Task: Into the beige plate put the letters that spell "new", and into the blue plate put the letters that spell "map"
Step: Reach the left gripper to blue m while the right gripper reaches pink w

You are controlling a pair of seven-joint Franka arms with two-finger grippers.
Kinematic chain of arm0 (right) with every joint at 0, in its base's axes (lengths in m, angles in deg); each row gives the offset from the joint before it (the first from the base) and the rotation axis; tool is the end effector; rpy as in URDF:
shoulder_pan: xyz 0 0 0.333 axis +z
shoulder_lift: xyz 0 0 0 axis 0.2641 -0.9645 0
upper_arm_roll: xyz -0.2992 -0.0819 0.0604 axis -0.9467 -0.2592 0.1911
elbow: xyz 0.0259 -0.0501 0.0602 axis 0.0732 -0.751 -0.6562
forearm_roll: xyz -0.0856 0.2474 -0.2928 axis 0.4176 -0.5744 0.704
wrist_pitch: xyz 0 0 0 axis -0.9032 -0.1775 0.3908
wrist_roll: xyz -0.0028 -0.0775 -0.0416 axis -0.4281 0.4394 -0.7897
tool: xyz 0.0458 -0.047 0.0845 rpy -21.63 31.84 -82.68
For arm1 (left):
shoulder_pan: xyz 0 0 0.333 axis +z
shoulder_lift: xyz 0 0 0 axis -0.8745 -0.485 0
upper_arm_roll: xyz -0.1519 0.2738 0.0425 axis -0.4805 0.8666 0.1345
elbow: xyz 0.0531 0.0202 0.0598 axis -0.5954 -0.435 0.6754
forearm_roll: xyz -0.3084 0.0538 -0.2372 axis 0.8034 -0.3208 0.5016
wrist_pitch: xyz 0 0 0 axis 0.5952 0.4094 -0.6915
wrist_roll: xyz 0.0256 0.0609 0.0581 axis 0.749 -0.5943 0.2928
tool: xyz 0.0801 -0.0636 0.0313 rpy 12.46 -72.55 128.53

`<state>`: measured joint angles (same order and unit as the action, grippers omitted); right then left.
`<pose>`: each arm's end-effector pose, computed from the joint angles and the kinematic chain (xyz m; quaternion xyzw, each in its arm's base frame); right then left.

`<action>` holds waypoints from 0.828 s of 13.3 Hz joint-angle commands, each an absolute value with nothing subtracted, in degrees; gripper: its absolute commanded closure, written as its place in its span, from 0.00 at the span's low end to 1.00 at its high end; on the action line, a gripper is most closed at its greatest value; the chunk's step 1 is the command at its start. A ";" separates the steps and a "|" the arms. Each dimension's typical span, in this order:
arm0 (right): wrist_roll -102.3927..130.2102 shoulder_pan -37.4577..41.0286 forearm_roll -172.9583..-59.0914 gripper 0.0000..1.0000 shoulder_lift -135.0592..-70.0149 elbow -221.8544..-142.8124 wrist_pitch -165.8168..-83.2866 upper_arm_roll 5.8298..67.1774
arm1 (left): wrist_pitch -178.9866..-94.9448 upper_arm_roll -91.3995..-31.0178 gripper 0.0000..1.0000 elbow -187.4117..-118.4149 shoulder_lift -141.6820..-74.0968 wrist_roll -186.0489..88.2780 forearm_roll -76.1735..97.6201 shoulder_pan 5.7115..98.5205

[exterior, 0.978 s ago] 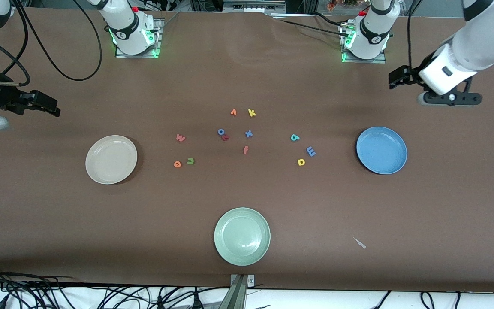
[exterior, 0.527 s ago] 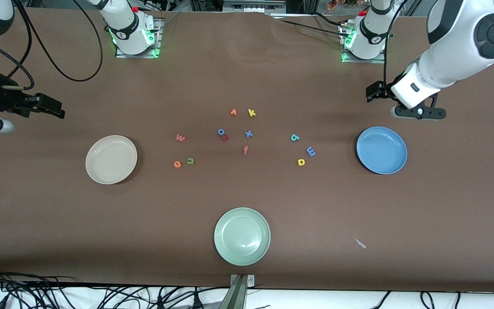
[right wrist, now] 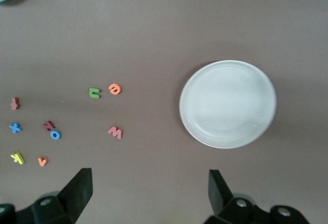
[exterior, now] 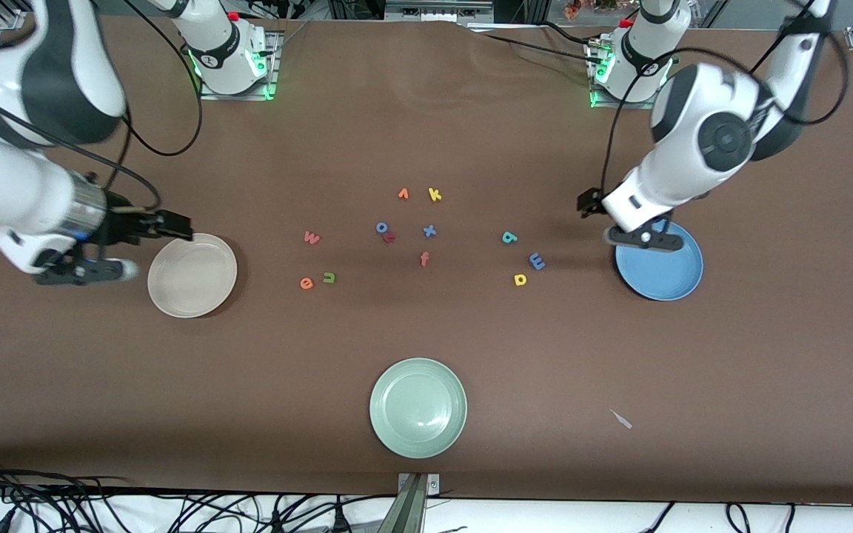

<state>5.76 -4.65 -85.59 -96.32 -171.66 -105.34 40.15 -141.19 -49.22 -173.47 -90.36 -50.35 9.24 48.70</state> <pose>0.6252 0.1107 0.4683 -0.9947 -0.0395 0.0855 0.0423 0.5230 -0.1810 0.3456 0.9947 -0.0551 -0.0737 0.0459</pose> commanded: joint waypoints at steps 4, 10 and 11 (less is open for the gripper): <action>2.39 0.06 -86.04 0.00 -106.92 -170.23 -114.82 39.75 | -156.80 -48.77 0.00 -172.91 -102.64 -50.70 12.45 42.37; -2.29 4.46 -83.58 0.00 -110.45 -177.94 -130.53 39.58 | -164.29 -48.68 0.02 -175.28 -107.57 -51.40 12.45 40.87; -2.29 4.55 -83.57 0.00 -110.10 -181.45 -135.97 39.58 | -164.56 -48.60 0.06 -175.11 -108.54 -51.40 12.45 40.25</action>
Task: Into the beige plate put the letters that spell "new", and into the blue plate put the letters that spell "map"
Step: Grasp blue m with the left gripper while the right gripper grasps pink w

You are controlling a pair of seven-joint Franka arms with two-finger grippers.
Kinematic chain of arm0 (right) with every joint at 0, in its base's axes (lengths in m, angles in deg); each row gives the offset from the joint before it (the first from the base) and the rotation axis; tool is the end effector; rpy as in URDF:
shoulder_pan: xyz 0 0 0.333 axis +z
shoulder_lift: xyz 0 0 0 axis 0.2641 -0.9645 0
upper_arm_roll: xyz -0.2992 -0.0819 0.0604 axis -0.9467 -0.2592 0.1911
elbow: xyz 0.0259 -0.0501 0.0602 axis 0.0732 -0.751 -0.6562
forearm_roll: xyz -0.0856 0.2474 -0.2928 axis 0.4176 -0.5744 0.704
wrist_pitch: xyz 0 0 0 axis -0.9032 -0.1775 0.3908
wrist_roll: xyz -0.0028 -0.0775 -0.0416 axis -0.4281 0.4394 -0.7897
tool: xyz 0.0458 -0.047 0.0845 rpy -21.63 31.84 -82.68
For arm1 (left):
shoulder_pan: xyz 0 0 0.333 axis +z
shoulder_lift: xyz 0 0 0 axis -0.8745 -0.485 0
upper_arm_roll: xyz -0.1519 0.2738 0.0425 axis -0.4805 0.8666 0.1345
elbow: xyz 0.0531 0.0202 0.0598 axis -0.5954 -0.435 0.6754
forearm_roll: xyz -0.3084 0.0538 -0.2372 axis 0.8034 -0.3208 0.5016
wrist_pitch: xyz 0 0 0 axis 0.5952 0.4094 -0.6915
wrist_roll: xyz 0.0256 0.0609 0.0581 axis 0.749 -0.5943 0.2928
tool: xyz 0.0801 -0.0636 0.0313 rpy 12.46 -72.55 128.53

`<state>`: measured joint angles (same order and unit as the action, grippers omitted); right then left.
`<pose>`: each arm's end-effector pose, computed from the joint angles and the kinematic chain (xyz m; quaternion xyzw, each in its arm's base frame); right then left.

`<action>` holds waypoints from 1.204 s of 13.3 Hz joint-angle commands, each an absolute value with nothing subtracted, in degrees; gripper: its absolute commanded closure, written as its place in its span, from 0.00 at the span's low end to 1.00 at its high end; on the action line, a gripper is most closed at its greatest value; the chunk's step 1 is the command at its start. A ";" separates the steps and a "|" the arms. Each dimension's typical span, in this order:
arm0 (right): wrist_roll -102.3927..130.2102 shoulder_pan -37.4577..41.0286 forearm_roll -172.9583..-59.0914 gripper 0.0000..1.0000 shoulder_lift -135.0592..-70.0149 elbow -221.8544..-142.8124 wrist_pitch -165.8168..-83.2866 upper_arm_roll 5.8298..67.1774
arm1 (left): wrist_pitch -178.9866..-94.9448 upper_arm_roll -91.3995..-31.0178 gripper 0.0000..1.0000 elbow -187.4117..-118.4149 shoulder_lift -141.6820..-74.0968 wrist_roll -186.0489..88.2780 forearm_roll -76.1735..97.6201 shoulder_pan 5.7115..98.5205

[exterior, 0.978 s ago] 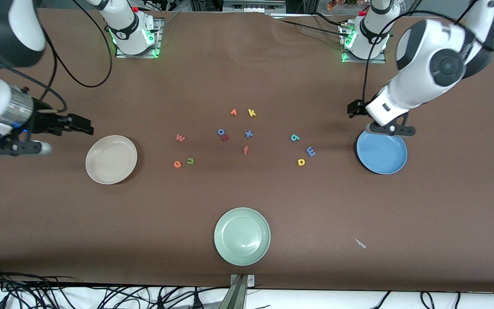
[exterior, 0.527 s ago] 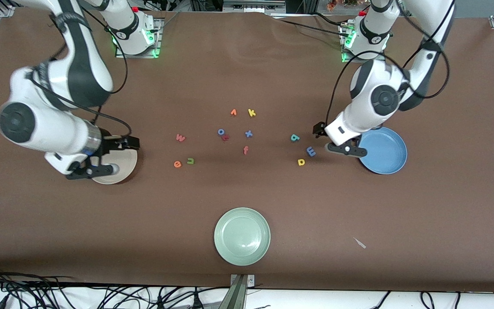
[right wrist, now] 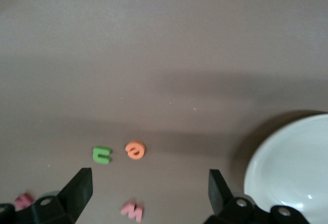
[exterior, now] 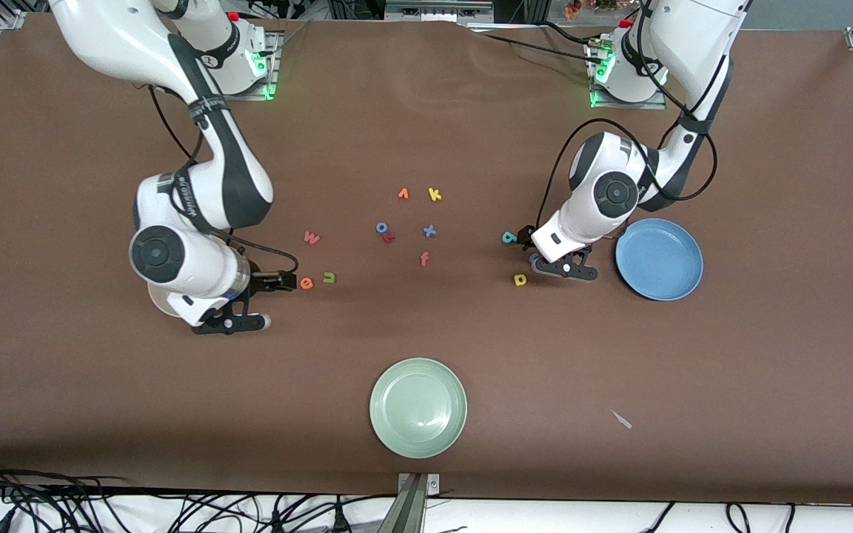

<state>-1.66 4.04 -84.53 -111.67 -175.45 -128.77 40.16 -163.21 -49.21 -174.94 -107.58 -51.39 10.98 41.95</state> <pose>0.6476 0.2126 0.2906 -0.9978 -0.0380 0.0496 0.0202 0.5153 -0.2429 0.1958 0.9945 -0.0715 -0.0515 0.0570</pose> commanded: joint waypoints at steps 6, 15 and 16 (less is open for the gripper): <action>-12.28 9.20 -83.57 0.00 -107.13 -195.52 -148.49 39.67 | -167.37 -48.07 0.28 -174.58 -111.36 -51.49 12.37 39.46; -34.70 10.17 -83.57 0.00 -102.10 -206.62 -152.98 42.74 | -167.28 -47.01 0.28 -174.23 -111.01 -51.40 12.28 39.46; -35.06 10.09 -83.66 0.00 -102.45 -206.62 -152.98 42.74 | -167.28 -46.93 0.15 -173.44 -110.92 -51.40 12.37 39.46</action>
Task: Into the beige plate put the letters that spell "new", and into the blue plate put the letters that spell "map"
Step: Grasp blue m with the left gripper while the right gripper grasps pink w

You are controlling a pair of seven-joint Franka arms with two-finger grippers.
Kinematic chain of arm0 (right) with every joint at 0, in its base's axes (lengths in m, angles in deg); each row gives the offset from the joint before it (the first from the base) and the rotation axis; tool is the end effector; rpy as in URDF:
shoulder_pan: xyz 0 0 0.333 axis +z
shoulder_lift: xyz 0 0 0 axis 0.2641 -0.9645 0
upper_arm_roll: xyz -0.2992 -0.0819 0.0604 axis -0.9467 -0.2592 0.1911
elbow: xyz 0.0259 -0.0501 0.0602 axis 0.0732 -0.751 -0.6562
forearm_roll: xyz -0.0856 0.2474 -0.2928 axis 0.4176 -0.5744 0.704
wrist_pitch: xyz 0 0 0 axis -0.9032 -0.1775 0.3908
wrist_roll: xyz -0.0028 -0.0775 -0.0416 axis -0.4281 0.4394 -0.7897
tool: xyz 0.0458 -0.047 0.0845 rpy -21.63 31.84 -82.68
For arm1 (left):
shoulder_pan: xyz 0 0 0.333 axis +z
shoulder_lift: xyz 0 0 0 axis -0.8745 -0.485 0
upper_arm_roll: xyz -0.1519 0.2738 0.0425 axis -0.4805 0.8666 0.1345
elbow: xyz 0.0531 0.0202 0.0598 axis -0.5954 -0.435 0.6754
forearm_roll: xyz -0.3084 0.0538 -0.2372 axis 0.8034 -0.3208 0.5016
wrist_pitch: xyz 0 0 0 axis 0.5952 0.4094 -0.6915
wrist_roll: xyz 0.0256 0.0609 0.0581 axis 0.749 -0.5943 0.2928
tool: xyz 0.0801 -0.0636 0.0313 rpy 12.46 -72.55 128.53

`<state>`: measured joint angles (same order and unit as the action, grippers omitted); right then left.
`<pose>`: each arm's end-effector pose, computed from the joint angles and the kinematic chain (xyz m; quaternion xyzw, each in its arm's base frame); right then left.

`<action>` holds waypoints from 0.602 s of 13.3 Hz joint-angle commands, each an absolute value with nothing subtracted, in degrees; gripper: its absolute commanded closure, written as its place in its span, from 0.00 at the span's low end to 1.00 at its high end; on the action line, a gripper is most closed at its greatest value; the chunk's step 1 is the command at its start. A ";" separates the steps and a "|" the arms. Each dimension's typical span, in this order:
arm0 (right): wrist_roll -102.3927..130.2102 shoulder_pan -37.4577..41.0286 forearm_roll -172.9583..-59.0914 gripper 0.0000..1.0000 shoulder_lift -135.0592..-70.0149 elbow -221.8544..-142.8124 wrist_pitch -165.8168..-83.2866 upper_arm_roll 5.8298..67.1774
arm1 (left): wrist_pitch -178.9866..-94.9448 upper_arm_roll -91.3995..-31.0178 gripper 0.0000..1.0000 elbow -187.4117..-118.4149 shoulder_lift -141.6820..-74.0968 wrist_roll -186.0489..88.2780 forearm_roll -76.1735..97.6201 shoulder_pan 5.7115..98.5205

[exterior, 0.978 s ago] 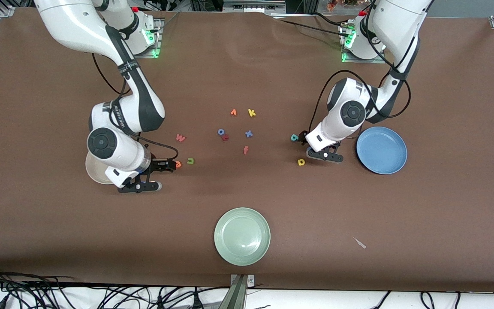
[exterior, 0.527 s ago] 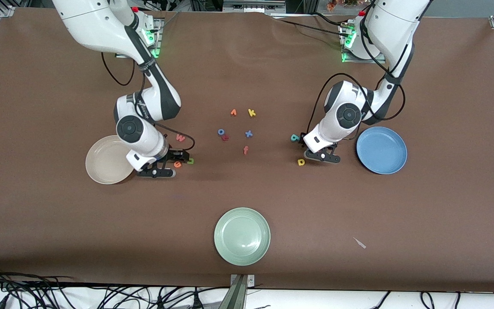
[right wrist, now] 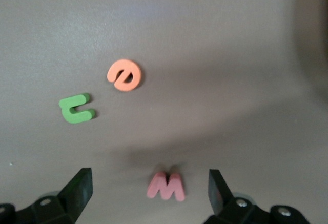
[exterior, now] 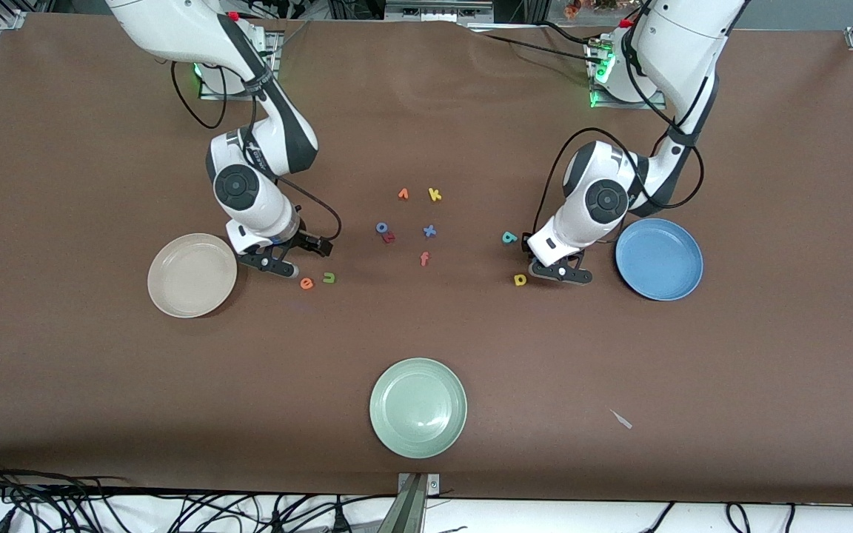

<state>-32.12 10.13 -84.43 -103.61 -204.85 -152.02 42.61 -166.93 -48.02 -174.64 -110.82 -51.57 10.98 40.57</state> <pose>0.5143 0.2513 0.2026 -0.9851 0.1675 0.0387 0.0097 0.5156 -0.2438 0.1702 0.9953 -0.0687 -0.0436 0.0529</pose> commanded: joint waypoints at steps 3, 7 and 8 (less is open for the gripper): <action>-36.30 10.09 -83.93 0.00 -103.76 -206.80 -153.07 42.74 | -167.28 -46.93 0.15 -172.56 -111.36 -51.49 12.45 39.54; -36.39 10.09 -83.93 0.04 -104.91 -206.80 -153.69 42.74 | -167.37 -46.84 0.63 -172.56 -112.06 -51.31 12.28 39.54; -36.39 10.09 -83.93 0.08 -105.00 -206.80 -153.86 42.74 | -167.37 -46.58 0.69 -172.56 -112.32 -51.31 12.19 39.54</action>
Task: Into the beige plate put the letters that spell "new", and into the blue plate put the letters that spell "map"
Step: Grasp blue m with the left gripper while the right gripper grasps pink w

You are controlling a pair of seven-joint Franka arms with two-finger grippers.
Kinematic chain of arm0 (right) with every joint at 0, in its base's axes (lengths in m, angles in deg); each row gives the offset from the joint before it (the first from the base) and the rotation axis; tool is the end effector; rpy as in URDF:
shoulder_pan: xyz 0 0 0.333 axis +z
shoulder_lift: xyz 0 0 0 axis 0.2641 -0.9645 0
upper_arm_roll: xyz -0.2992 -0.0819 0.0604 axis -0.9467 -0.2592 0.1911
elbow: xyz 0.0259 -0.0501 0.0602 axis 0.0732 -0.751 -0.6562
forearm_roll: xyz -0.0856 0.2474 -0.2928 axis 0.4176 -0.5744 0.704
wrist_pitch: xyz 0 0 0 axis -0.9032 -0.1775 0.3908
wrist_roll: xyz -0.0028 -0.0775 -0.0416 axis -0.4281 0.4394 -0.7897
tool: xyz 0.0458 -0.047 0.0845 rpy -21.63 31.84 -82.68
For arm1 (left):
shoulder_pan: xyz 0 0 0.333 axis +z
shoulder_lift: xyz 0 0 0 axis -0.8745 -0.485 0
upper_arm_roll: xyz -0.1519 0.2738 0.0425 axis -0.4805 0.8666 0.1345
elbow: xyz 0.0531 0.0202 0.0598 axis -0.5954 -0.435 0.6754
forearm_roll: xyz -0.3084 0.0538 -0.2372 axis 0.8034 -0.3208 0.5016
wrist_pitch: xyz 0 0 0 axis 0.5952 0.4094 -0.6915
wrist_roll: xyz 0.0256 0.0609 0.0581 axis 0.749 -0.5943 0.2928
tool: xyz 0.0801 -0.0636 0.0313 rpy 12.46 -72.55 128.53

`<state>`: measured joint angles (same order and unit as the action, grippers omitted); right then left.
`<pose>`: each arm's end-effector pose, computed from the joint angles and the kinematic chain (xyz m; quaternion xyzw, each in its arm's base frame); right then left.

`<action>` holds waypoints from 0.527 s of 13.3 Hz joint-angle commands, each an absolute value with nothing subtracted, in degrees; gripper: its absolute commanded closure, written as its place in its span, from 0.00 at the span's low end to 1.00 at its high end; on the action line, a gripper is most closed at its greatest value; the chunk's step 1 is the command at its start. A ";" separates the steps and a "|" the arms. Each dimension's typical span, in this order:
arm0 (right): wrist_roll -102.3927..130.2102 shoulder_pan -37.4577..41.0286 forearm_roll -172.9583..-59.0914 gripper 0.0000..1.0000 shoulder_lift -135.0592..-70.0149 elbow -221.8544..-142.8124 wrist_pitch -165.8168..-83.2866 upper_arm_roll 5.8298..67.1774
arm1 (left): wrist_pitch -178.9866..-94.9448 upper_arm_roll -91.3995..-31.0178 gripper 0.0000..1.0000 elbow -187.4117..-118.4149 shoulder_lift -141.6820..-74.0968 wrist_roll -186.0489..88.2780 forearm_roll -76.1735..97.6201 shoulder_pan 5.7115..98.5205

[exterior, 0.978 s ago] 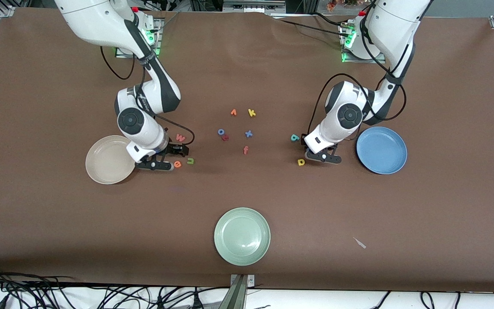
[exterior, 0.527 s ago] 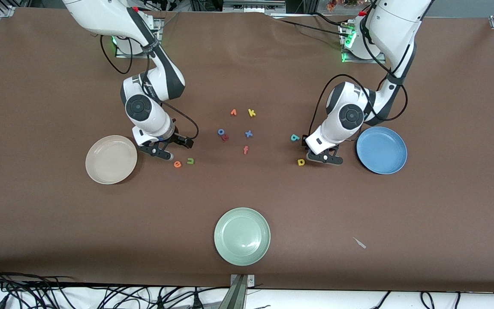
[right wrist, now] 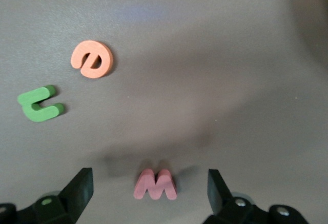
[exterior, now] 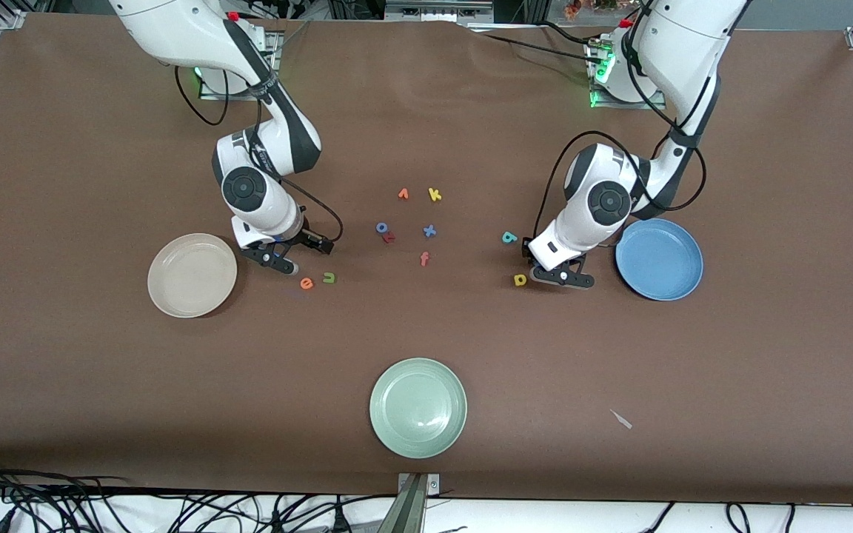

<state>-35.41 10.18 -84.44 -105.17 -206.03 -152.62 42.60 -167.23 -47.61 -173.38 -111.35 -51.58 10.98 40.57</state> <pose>0.5045 0.2469 0.1806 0.9791 -0.1961 -0.0536 0.0029 0.5246 -0.2430 0.1729 0.9958 -0.0653 -0.0346 0.0545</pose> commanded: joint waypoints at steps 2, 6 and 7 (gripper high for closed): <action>-36.39 10.26 -83.93 0.16 -105.70 -206.80 -155.00 42.92 | -167.37 -46.40 0.70 -172.56 -112.33 -51.31 12.19 39.54; -36.04 10.44 -83.93 0.39 -105.79 -206.88 -154.92 43.01 | -167.11 -46.22 0.83 -172.56 -111.02 -50.61 11.75 39.81; -36.04 10.44 -83.93 0.42 -105.79 -207.06 -155.00 43.79 | -166.41 -45.61 0.83 -172.64 -109.44 -50.61 11.66 40.16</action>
<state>-35.44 10.31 -84.44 -106.21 -206.03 -154.16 42.85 -167.24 -47.14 -173.04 -111.33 -51.56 10.98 40.57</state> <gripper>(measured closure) 0.379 0.700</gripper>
